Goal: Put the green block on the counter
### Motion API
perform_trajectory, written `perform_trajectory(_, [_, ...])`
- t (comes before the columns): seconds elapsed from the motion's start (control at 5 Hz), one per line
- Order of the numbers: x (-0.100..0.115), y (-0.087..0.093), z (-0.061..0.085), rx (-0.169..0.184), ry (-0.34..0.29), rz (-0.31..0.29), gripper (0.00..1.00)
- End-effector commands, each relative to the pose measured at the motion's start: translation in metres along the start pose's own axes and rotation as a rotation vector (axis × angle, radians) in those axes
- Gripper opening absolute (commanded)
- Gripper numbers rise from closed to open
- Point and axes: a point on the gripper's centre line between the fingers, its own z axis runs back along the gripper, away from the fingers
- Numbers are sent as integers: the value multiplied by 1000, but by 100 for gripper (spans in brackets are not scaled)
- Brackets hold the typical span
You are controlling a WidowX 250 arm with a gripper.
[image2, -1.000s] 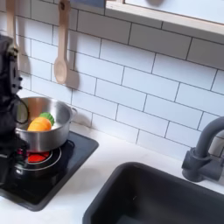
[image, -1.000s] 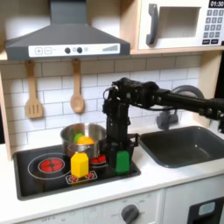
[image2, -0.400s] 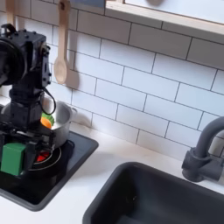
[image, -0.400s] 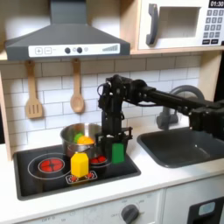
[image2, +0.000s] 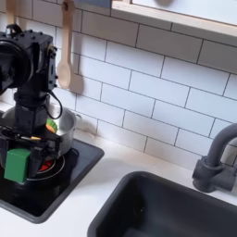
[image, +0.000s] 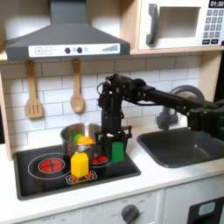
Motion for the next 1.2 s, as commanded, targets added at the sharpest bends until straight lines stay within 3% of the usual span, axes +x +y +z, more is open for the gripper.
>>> perform_trajectory(0.0, [-1, -7, 0, -3, -5, -9, 28])
perform_trajectory(0.2, [2, -7, 1, -5, -8, 6, 100])
perform_trajectory(1.0, [0, -8, -1, -13, -40, 28, 100])
